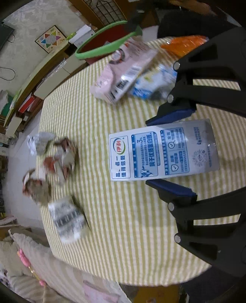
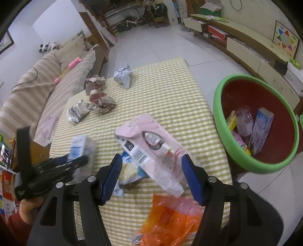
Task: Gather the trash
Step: 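Grasp the white milk carton with the left tool, then grasp the pink snack bag with the right tool while the left tool lifts the carton, then carry the milk carton and pink bag toward the bin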
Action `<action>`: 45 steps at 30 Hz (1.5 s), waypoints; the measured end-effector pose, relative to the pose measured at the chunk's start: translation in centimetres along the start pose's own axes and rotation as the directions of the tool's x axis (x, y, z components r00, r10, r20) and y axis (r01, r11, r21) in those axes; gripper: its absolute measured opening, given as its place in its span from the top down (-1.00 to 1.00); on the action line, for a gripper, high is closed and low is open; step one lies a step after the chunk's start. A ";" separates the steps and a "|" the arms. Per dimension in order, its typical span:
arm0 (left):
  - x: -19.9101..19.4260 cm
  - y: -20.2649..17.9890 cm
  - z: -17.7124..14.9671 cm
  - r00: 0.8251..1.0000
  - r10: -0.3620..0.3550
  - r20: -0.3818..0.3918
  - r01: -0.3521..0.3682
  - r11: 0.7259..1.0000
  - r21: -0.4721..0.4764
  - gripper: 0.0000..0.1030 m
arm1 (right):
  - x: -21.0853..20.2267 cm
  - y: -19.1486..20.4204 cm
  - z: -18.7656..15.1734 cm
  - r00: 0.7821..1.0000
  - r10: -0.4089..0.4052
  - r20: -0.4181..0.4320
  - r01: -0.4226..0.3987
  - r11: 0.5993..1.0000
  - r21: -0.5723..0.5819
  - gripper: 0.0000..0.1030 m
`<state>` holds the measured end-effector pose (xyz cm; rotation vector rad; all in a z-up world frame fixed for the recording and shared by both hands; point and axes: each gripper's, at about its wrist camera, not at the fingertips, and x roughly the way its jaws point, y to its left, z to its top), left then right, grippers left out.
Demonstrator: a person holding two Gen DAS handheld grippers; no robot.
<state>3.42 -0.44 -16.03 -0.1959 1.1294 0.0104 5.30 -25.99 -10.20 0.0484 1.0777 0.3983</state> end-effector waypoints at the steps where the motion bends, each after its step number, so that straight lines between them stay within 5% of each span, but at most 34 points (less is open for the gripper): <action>1: -0.2 0.5 -0.4 1.000 0.008 -0.001 -0.008 1.000 -0.005 -0.05 | 0.2 -0.1 0.3 1.000 -0.010 -0.001 0.010 1.000 -0.011 -0.28; 11: 0.1 2.2 -1.9 1.000 0.003 -0.031 -0.005 0.999 -0.038 -0.16 | 6.0 0.2 1.6 0.986 -0.060 -0.157 0.040 0.991 -0.129 -0.50; 14: -0.3 2.2 -1.8 1.000 -0.010 -0.008 0.010 0.999 -0.047 -0.37 | 6.4 0.5 1.0 0.984 -0.031 -0.178 0.011 0.994 -0.112 -0.37; 16: -0.6 2.2 -1.9 1.000 -0.014 0.001 0.014 0.998 -0.054 -0.42 | 6.3 1.0 0.6 0.980 0.039 -0.196 -0.057 0.994 -0.088 -0.11; 20: -0.6 2.5 -2.2 1.000 -0.009 0.006 0.010 0.997 -0.072 -0.42 | 6.1 2.4 0.6 0.981 0.031 -0.191 -0.053 0.992 -0.112 -0.12; 22: -0.4 2.9 -2.4 1.000 -0.007 -0.001 0.007 0.996 -0.091 -0.42 | 6.5 2.5 1.0 0.984 0.005 -0.179 -0.023 0.995 -0.096 -0.37; 30: -0.8 3.7 -2.4 1.000 -0.009 0.012 0.010 0.992 -0.123 -0.42 | 9.7 3.6 2.0 0.975 -0.034 -0.219 0.011 0.995 -0.103 -0.57; 32: -0.9 3.5 -2.2 1.000 -0.009 0.018 0.011 0.993 -0.114 -0.42 | 10.0 4.0 1.5 0.974 -0.045 -0.221 0.016 0.991 -0.130 -0.47; 34: -0.8 3.2 -2.1 1.000 -0.004 0.019 0.005 0.995 -0.096 -0.42 | 10.0 4.5 1.3 0.976 -0.073 -0.206 0.040 0.986 -0.160 -0.05; 36: -0.3 3.0 -1.8 1.000 0.001 0.011 0.000 0.997 -0.083 -0.41 | 9.6 4.2 1.5 0.980 -0.049 -0.193 0.021 0.990 -0.140 0.10; 39: 0.5 2.8 -1.9 1.000 0.000 -0.010 -0.001 0.997 -0.078 -0.10 | 8.9 4.0 1.4 0.984 -0.010 -0.176 -0.011 0.993 -0.114 0.12; 45: 0.2 2.7 -2.1 1.000 -0.003 0.002 0.003 0.997 -0.083 -0.06 | 6.6 3.7 1.4 0.995 0.011 -0.104 -0.019 0.997 -0.078 0.13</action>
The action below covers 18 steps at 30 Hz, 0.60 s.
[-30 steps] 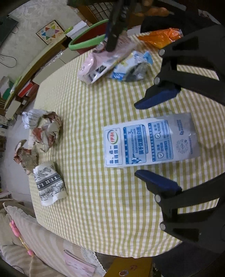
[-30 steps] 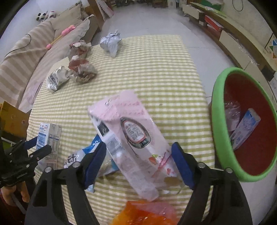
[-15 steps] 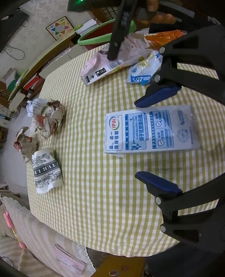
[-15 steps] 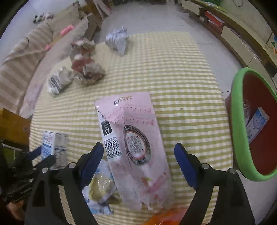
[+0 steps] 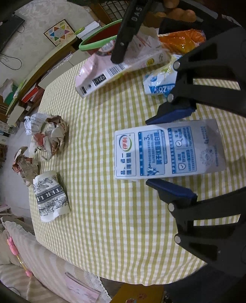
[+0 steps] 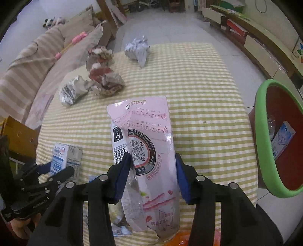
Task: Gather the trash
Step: 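Carry the milk carton and pink bag toward the bin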
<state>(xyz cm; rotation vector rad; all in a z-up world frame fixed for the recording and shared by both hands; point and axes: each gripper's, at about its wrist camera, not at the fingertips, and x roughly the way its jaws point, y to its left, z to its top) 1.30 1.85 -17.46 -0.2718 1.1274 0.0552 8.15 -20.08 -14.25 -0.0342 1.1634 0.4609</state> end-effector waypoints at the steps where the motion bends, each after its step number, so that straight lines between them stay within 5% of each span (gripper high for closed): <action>1: -0.3 0.0 0.0 1.000 0.002 0.009 -0.002 1.000 -0.002 -0.06 | -0.5 0.1 0.0 1.000 0.002 0.016 -0.002 1.000 0.007 0.13; 18: -3.4 -1.4 1.0 0.996 -0.002 0.086 -0.001 1.000 0.031 -0.06 | -5.5 1.0 -0.7 0.985 0.066 0.158 -0.080 0.993 0.085 0.12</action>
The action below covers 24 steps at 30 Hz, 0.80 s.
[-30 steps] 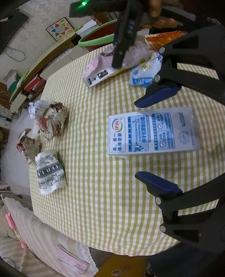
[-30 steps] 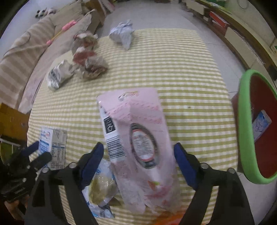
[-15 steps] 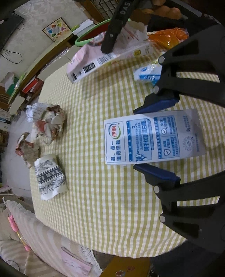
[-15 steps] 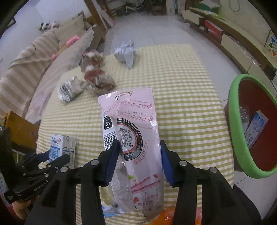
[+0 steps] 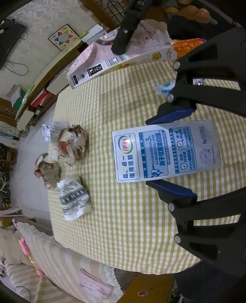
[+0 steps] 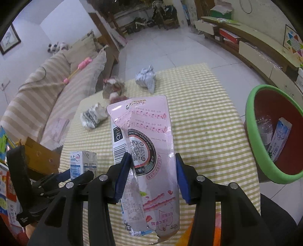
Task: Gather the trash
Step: 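Carry the milk carton and pink bag toward the bin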
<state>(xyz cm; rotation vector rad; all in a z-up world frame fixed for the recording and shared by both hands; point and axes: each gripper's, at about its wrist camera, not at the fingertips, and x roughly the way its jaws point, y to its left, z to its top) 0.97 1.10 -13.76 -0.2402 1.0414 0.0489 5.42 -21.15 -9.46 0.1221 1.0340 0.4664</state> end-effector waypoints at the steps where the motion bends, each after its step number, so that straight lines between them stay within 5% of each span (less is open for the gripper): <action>1: -0.3 -0.3 0.3 1.000 -0.002 0.012 0.002 1.000 0.004 -0.06 | -0.7 -0.2 0.0 1.000 -0.002 0.016 0.002 1.000 0.004 0.12; 24: -3.6 -9.3 5.4 0.982 -0.120 0.148 0.099 0.985 0.143 -0.05 | -8.1 -7.2 -1.0 0.983 -0.093 0.160 0.068 0.985 0.157 0.11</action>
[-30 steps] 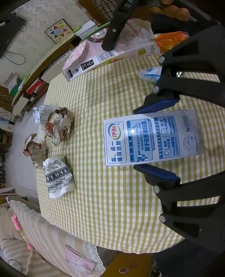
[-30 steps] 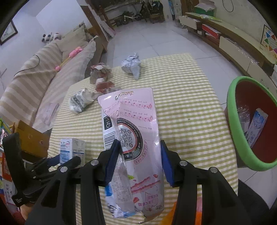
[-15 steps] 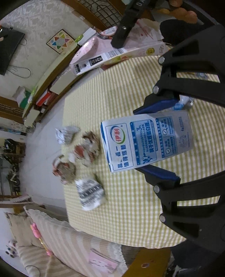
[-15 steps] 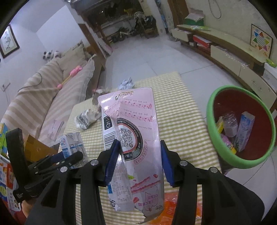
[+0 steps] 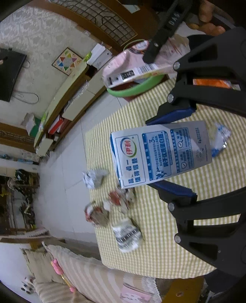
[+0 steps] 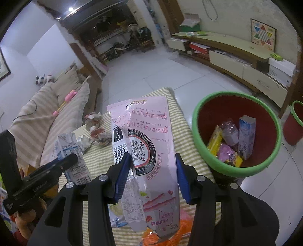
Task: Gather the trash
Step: 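Carry the milk carton and pink bag toward the bin, then open both tools over the bin to drop the carton and bag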
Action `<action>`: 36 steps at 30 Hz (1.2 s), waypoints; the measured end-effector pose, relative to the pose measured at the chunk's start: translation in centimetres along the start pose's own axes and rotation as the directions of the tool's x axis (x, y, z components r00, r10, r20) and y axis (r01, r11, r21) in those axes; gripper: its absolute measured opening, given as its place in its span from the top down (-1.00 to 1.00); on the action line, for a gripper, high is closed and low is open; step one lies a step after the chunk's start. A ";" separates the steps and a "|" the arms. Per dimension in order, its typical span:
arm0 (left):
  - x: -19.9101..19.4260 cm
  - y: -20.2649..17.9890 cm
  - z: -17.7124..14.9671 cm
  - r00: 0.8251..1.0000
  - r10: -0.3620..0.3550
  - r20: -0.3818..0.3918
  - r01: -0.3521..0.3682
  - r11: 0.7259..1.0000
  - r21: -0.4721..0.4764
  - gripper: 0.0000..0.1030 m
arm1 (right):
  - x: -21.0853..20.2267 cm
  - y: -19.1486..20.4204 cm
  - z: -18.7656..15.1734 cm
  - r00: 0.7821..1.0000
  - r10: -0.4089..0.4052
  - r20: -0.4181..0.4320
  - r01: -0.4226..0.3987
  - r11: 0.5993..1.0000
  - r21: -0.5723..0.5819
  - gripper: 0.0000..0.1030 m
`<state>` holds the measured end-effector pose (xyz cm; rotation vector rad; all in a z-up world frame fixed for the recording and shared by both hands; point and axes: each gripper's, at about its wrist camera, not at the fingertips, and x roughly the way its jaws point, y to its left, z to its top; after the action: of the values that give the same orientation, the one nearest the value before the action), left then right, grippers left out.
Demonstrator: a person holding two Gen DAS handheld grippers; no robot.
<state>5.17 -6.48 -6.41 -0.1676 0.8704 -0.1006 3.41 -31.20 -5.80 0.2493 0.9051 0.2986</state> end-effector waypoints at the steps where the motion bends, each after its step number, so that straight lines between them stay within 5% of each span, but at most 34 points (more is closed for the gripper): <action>1: 0.1 -0.3 0.1 1.000 -0.007 0.002 0.007 1.000 0.002 -0.05 | -0.2 -0.3 0.0 1.000 -0.005 0.004 0.005 1.000 0.008 0.11; 17: 3.6 -7.9 3.0 0.991 -0.134 -0.009 0.134 0.987 0.090 -0.05 | -3.9 -7.7 2.0 0.986 -0.137 0.092 0.126 0.985 0.114 0.11; 25: 7.5 -14.6 4.7 0.971 -0.232 -0.052 0.237 0.955 0.180 -0.05 | -4.3 -13.2 3.5 0.976 -0.179 0.126 0.148 0.964 0.221 0.11; 36: 12.9 -20.5 5.3 0.957 -0.254 -0.143 0.284 0.924 0.255 -0.05 | -3.4 -17.4 5.7 0.962 -0.232 0.144 0.191 0.949 0.252 0.10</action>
<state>17.09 -28.12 -8.95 -0.0211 0.9278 -0.4898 8.57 -49.06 -5.72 0.3881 0.7875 -0.0329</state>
